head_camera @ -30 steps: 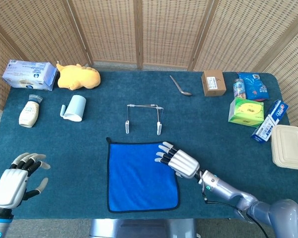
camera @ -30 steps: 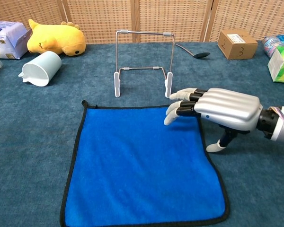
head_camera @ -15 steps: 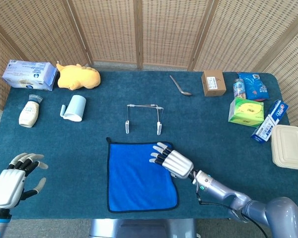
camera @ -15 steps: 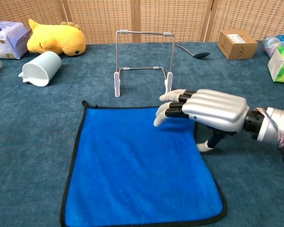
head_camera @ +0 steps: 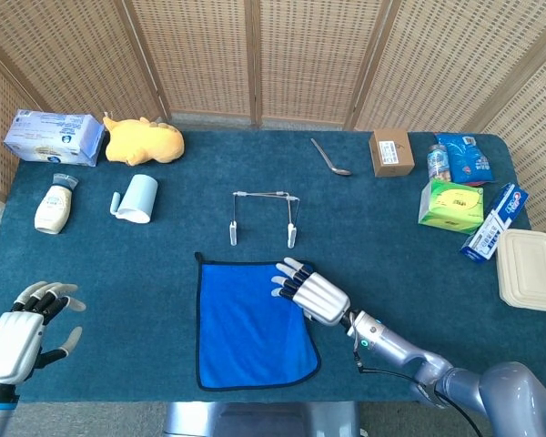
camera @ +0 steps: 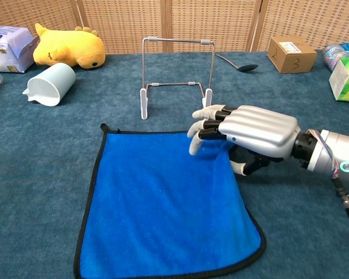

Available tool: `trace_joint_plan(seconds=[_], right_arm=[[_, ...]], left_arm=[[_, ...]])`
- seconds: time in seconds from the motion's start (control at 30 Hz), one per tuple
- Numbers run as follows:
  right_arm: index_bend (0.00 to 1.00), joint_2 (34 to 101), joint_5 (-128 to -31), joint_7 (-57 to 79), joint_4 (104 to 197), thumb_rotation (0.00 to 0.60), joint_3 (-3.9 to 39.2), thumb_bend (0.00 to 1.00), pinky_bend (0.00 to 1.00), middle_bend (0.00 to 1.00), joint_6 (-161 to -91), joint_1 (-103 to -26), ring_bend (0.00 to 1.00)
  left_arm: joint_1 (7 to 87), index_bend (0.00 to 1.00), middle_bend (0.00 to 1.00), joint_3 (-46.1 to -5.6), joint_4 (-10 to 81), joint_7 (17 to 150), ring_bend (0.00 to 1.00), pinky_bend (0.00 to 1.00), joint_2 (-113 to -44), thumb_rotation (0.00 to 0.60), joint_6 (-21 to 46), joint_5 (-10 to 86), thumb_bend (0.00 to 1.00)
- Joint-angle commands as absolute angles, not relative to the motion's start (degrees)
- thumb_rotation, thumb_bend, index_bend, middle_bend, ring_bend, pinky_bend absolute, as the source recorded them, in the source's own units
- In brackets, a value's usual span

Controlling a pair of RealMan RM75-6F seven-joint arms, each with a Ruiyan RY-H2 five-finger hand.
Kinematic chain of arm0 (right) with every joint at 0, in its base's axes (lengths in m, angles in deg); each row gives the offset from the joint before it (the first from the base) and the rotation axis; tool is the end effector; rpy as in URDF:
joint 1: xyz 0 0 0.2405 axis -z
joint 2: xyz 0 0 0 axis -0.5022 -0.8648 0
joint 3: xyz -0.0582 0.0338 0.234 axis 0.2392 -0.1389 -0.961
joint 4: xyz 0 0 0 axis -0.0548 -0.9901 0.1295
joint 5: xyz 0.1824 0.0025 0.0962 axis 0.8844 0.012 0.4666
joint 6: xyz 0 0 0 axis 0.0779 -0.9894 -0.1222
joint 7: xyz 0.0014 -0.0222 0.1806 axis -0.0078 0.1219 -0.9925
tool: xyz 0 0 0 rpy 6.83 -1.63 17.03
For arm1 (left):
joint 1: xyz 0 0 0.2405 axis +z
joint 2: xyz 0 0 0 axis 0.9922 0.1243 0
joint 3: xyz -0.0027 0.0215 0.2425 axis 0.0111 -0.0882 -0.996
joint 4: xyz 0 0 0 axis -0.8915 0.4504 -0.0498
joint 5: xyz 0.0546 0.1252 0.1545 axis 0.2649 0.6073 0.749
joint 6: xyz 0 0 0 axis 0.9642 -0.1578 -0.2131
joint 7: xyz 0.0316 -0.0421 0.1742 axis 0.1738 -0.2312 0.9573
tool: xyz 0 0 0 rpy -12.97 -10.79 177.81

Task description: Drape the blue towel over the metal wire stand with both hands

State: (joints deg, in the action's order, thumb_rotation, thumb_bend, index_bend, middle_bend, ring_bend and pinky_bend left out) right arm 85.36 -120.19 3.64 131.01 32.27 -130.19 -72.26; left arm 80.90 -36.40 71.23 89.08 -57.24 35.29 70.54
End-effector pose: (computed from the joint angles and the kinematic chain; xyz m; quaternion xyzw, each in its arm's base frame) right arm -0.1329 -0.3151 -0.0862 0.8408 -0.2029 0.4349 0.2505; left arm -0.2365 0.1811 0.1316 -0.6053 -0.4295 -0.4244 0.5187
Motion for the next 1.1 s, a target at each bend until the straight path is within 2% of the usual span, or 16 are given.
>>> trace_joint_plan(seconds=[0.03,0.17,0.33,0.77,1.1], right_arm=[[0.45,85.43,-120.13,3.44,130.77,0.600,32.44,0.45,0.10,0.24,-130.49,-72.08,0.09],[0.65,85.45,-120.32,2.96,130.51,0.600,32.90,0.42,0.12,0.31,-131.06,-71.86,0.14],[0.76,85.65,-120.36,2.20,130.42,0.600,33.14,0.39,0.14,0.37,-131.56,-71.79,0.20],[0.79,85.10,-119.59,2.06,132.01,0.600,33.09,0.39,0.14,0.39,-131.88,-71.50,0.21],[0.79,84.70,-118.77,2.68,133.22,0.600,33.06,0.39,0.13,0.39,-131.04,-71.31,0.21]], left_arm=[[80.86,0.42,0.28,-36.41,71.21,89.12,0.23,0.15,-57.26,0.600,35.23,70.57,0.45],[80.89,0.42,0.28,-36.40,71.21,89.15,0.23,0.15,-57.27,0.600,35.25,70.51,0.45],[80.93,0.42,0.28,-36.45,71.12,89.16,0.23,0.16,-57.26,0.600,35.33,70.63,0.45],[80.48,0.40,0.26,-36.30,67.64,95.18,0.21,0.15,-57.34,0.600,33.83,69.50,0.43],[76.03,0.34,0.22,-35.92,58.91,97.15,0.17,0.14,-61.50,0.600,29.14,73.37,0.37]])
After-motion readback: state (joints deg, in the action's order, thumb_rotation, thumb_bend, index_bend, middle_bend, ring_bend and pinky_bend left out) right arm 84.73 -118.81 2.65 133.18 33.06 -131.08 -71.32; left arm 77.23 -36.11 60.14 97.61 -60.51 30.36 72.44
